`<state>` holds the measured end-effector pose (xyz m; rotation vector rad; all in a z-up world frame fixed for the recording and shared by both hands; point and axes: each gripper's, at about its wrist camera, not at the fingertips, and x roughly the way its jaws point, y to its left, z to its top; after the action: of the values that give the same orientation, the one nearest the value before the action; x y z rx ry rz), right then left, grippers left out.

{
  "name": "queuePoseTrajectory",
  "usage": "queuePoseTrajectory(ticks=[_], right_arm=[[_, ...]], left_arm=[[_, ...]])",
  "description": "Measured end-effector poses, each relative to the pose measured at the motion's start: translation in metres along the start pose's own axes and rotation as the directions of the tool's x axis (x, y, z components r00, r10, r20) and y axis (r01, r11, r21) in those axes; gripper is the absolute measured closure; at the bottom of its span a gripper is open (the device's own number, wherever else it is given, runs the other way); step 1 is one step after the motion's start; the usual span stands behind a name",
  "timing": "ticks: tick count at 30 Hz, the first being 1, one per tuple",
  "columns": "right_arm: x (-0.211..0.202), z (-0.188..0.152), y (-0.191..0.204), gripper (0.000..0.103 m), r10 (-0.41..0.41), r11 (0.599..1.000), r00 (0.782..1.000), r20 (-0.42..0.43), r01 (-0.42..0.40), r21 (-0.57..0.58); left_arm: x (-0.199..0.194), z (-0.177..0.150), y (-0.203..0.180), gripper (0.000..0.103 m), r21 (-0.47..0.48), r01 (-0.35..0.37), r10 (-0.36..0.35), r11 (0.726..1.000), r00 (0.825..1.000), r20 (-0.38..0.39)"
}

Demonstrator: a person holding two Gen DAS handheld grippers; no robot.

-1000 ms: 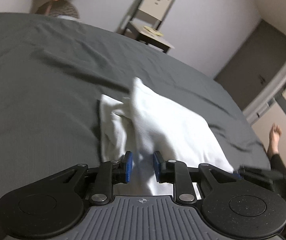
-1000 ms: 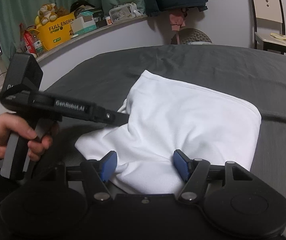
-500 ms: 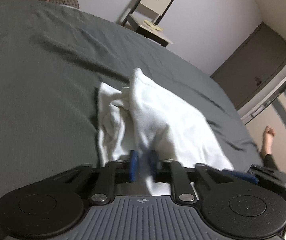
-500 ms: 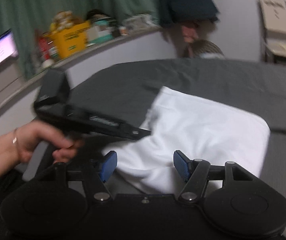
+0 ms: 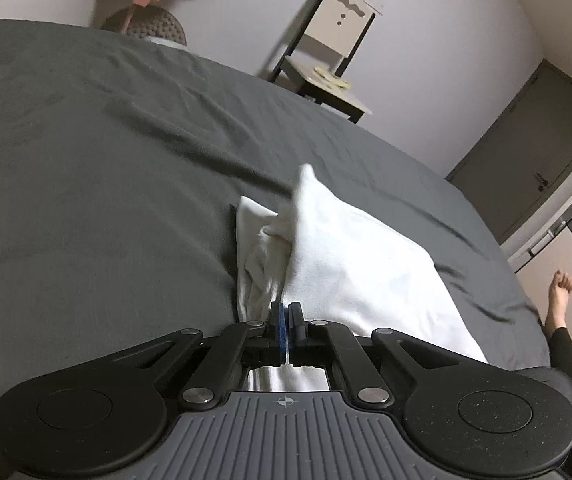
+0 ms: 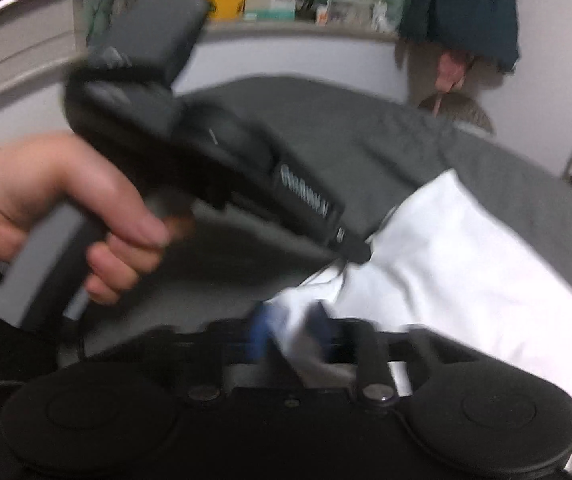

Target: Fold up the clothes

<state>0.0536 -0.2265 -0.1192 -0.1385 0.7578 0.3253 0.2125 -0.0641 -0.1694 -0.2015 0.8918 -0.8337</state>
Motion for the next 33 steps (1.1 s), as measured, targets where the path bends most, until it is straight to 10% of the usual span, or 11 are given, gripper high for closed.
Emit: queuePoseTrajectory(ticks=[12,15,20,26,29,33], right_arm=[[0.024,0.001,0.006,0.093,0.006,0.992,1.000,0.007,-0.007,0.127],[0.012,-0.005,0.017,0.058,0.026,0.996,0.999,0.030,-0.029,0.088],[-0.045,-0.020,0.017,0.056,0.024,0.990,0.993,0.119,-0.040,0.136],[-0.107,-0.057,-0.038,0.055,-0.221,0.923,0.968,0.123,0.167,0.346],[-0.112,-0.075,-0.063,0.056,-0.255,0.878,0.962,0.098,0.188,0.441],[-0.099,-0.084,-0.049,0.048,-0.254,0.917,0.962,0.098,0.207,0.342]], left_arm=[[0.011,0.004,0.006,0.103,0.009,-0.090,0.090,0.996,0.996,-0.013],[0.010,0.006,0.009,0.097,-0.033,-0.080,0.079,0.996,0.997,-0.015],[-0.005,0.010,0.014,0.097,-0.097,-0.074,0.082,0.993,0.993,0.079],[-0.013,0.011,-0.012,0.096,-0.010,0.196,-0.190,0.980,0.959,0.212],[0.017,0.005,-0.047,0.096,0.160,0.210,-0.223,0.965,0.972,0.067],[0.053,-0.012,-0.073,0.096,0.343,0.158,-0.126,0.926,0.985,-0.115]])
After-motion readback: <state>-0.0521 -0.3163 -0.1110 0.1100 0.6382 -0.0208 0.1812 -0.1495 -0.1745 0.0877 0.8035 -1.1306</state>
